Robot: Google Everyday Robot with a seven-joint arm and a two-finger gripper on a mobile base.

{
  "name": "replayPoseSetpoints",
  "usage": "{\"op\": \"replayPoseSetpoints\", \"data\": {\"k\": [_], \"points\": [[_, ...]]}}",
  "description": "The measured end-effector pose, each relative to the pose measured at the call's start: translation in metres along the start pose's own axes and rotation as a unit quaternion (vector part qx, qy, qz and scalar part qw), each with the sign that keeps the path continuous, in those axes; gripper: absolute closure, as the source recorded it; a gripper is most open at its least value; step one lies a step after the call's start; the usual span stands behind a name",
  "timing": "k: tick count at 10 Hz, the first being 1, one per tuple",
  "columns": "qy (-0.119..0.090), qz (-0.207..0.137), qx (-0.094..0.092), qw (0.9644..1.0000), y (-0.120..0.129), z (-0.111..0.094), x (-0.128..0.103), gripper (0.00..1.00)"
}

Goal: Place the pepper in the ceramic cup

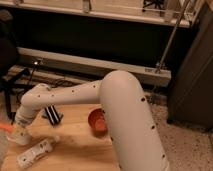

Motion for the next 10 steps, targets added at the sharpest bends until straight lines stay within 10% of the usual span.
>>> {"op": "replayPoseSetpoints", "data": {"k": [3,10], "points": [[-0.003,0.001,0.002,1.0,-0.0011,-0.002,0.0009,0.93],[-0.004,-0.007,0.009,0.9999,-0.0006,-0.0081,-0.0071,0.25]]}}
